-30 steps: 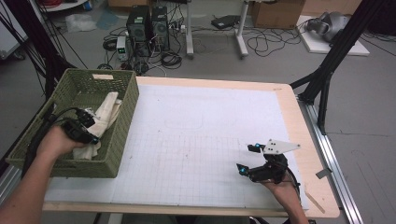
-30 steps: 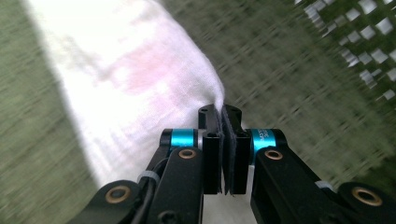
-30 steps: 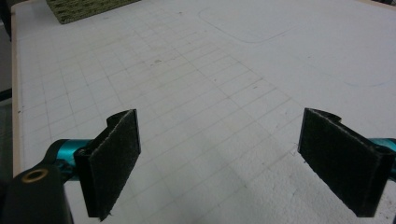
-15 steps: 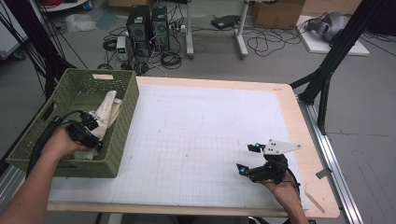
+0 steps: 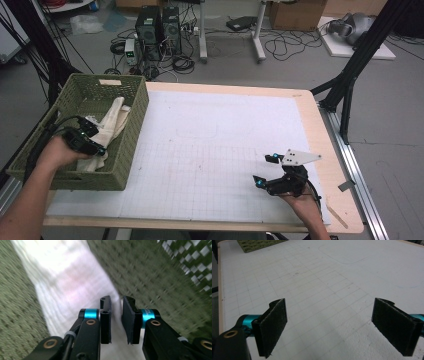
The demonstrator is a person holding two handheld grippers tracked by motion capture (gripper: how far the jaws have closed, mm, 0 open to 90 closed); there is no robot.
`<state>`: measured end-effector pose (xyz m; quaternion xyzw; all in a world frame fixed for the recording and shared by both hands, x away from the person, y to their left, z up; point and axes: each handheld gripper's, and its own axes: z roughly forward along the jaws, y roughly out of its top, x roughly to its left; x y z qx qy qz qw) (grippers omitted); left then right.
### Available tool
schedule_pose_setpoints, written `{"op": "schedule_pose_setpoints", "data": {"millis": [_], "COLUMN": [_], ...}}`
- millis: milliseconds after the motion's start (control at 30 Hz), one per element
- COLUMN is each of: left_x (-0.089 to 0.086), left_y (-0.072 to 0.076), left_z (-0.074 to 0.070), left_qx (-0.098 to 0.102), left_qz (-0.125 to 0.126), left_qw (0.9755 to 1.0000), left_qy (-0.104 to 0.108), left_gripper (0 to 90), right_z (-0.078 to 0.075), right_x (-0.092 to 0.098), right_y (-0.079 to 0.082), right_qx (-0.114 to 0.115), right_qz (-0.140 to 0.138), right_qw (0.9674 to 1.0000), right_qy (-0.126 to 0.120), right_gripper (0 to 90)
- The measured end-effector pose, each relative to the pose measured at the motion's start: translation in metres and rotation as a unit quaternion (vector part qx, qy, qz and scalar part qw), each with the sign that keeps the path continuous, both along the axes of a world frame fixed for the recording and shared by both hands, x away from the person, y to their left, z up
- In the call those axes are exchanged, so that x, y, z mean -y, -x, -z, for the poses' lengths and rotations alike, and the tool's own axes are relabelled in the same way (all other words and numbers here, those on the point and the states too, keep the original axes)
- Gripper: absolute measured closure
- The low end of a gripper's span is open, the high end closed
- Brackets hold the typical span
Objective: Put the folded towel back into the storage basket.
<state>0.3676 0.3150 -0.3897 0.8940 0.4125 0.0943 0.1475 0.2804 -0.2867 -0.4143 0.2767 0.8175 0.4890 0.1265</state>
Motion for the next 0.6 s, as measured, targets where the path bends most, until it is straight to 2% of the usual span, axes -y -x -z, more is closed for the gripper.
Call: {"op": "schedule_pose_setpoints", "data": {"millis": [33, 100, 233, 333, 433, 600], "left_x": [0.0005, 0.0028, 0.0037, 0.0037, 0.0030, 0.0030], "left_y": [-0.0001, 0.0003, 0.0006, 0.0014, 0.0011, 0.0017], "left_z": [0.0037, 0.0092, 0.0084, 0.0077, 0.0057, 0.0043], "left_qx": [-0.009, -0.021, -0.032, -0.027, -0.025, -0.034], "left_qz": [0.004, 0.023, 0.030, 0.036, 0.030, 0.026], "left_qw": [0.9999, 0.9994, 0.9990, 0.9990, 0.9992, 0.9990], "left_qy": [-0.011, -0.017, -0.005, -0.007, 0.001, 0.016], "left_gripper": [79.1, 85.1, 86.7, 85.3, 81.0, 74.3], "right_z": [0.0000, 0.0001, 0.0002, -0.0005, -0.0005, -0.0011], "right_x": [0.0000, -0.0001, -0.0022, -0.0022, -0.0020, -0.0016], "right_y": [0.0000, -0.0001, 0.0002, -0.0001, 0.0001, 0.0003], "right_qx": [0.000, -0.001, -0.001, 0.001, -0.002, 0.000], "right_qz": [0.000, 0.001, 0.000, -0.001, 0.000, 0.001], "right_qw": [1.0000, 1.0000, 1.0000, 1.0000, 1.0000, 1.0000], "right_qy": [0.000, 0.000, 0.002, 0.000, -0.001, -0.002], "right_gripper": [12.4, 12.4, 12.4, 12.4, 12.4, 12.4]}}
